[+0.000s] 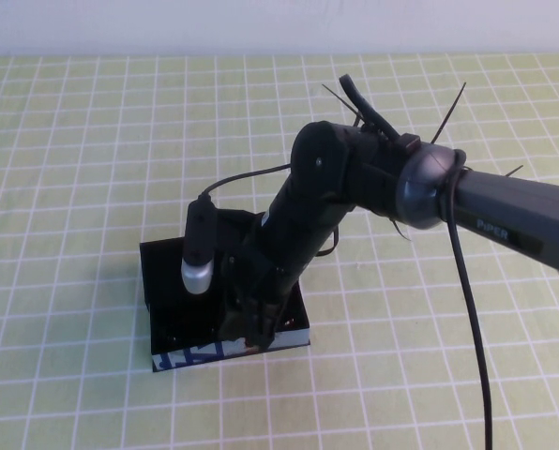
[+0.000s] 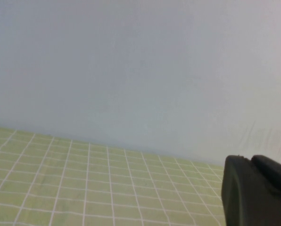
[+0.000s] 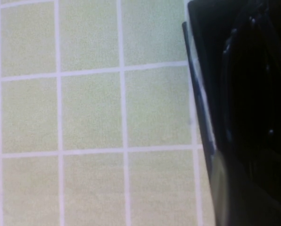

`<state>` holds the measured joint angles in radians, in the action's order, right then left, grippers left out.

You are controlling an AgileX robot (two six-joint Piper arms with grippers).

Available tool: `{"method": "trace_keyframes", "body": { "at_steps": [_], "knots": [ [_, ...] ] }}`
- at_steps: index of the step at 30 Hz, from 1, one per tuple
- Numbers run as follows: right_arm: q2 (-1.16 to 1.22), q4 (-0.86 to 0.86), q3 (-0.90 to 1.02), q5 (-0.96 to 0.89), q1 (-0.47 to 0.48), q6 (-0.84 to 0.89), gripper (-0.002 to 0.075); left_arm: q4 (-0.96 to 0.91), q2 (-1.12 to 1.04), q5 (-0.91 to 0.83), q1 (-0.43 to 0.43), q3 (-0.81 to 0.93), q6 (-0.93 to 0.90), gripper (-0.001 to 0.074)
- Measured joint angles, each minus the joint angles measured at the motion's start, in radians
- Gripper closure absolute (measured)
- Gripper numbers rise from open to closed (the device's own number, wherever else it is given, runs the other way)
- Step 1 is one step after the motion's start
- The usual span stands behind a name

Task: Return glasses to glasses case
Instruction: Place the glasses in the glasses case

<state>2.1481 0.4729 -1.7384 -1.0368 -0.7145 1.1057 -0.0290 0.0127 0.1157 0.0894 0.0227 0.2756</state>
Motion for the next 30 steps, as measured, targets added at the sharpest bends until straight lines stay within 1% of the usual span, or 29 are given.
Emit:
{"method": "trace_keyframes", "body": {
  "at_steps": [8, 14, 18, 20, 25, 27, 30],
  "knots": [
    [-0.021, -0.021, -0.089, 0.017, 0.000, -0.006, 0.0630, 0.000, 0.000, -0.001, 0.000, 0.000, 0.000, 0.0738],
    [-0.022, -0.166, -0.095, 0.045, 0.000, -0.086, 0.0630, 0.000, 0.000, -0.002, 0.000, 0.000, 0.000, 0.0738],
    [-0.022, -0.186, -0.095, 0.025, 0.001, -0.120, 0.0623, 0.000, 0.000, -0.002, 0.000, 0.000, 0.000, 0.0738],
    [-0.022, -0.186, -0.095, 0.011, 0.001, -0.138, 0.0592, 0.000, 0.000, -0.002, 0.000, 0.000, 0.000, 0.0738],
    [-0.022, -0.186, -0.095, -0.020, 0.001, -0.151, 0.0456, 0.000, 0.000, -0.002, 0.000, 0.000, 0.000, 0.0738],
    [-0.022, -0.184, -0.095, -0.020, 0.001, -0.152, 0.0436, 0.000, 0.000, -0.004, 0.000, 0.000, 0.000, 0.0738],
    [-0.022, -0.182, -0.081, -0.020, 0.001, -0.155, 0.0425, 0.000, 0.000, -0.004, 0.000, 0.000, 0.000, 0.0738]
  ]
}}
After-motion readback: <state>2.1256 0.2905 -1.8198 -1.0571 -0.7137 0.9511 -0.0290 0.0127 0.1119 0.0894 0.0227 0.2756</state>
